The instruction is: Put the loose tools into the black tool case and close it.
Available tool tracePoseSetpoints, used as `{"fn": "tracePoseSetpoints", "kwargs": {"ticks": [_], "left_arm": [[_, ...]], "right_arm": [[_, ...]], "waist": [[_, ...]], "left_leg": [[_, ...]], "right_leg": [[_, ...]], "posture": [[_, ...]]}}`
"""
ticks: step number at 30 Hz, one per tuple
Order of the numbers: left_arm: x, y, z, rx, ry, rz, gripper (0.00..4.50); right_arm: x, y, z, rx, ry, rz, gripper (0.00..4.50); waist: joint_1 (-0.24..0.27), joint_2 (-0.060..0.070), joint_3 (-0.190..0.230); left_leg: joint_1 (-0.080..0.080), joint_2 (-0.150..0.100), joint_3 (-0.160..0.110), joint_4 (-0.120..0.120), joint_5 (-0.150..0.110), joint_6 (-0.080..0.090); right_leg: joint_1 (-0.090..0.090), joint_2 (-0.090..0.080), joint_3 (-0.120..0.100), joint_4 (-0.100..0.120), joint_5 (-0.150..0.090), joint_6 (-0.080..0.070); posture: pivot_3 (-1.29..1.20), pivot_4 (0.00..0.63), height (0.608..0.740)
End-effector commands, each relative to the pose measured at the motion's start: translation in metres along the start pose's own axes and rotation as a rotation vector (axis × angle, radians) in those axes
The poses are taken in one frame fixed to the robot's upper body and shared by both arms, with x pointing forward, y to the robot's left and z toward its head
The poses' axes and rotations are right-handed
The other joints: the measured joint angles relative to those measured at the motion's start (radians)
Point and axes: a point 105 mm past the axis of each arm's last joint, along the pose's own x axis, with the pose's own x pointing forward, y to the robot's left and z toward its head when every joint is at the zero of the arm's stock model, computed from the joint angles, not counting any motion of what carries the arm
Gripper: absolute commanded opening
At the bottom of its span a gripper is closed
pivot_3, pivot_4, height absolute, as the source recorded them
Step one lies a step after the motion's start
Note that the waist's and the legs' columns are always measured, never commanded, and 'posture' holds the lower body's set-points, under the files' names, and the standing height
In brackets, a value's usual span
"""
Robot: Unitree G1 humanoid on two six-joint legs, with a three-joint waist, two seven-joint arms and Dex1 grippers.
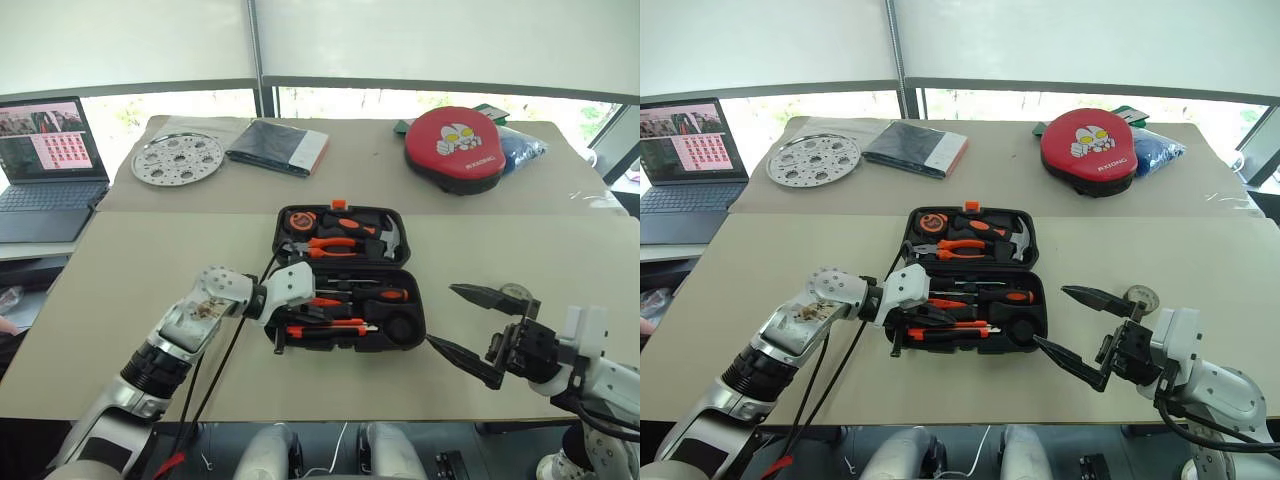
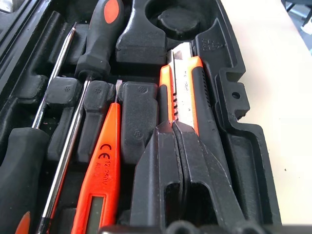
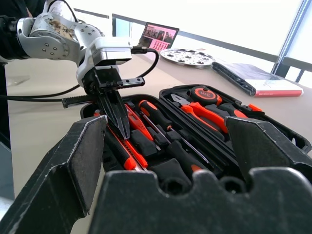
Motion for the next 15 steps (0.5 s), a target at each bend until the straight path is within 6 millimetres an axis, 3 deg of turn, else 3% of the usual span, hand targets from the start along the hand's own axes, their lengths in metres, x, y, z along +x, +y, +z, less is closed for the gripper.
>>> {"fn": "tracePoseSetpoints", "kwargs": {"ticks": [1, 7, 11, 15], "left_arm": [[0.01, -0.001, -0.018, -0.044, -0.004, 0.038, 0.05], [-0.009, 0.01, 0.017, 0.002, -0.248, 0.061, 0.05], [-0.02, 0.008, 0.021, 0.006, -0.287, 0.013, 0.05], [-0.023, 0.001, 0.012, -0.002, -0.237, -0.033, 0.05]], "right_arm": [[0.003, -0.001, 0.008, -0.046, -0.027, -0.003, 4.5], [0.006, -0.003, 0.008, -0.051, -0.03, -0.003, 4.5], [0.007, -0.003, 0.008, -0.05, -0.029, 0.002, 4.5], [0.008, -0.003, 0.008, -0.048, -0.031, 0.006, 4.5]], "waist": [[0.007, 0.0, -0.001], [0.008, 0.0, -0.001], [0.003, 0.0, 0.0], [-0.002, 0.0, 0.0]], "left_leg": [[0.0, 0.0, 0.0, 0.0, 0.0, 0.001], [-0.002, -0.002, 0.0, 0.0, -0.001, 0.002], [-0.005, -0.001, 0.0, 0.001, 0.0, 0.0], [-0.005, -0.001, 0.0, 0.001, 0.0, 0.0]], "right_leg": [[0.0, -0.001, 0.0, 0.0, 0.0, 0.0], [-0.002, -0.005, 0.0, 0.0, 0.0, 0.0], [-0.005, -0.003, -0.001, 0.001, 0.0, 0.0], [-0.004, -0.002, -0.002, 0.0, 0.0, 0.0]], "posture": [[0.0, 0.15, 0.74], [0.0, 0.15, 0.74], [0.0, 0.15, 0.74], [0.0, 0.15, 0.74]]}}
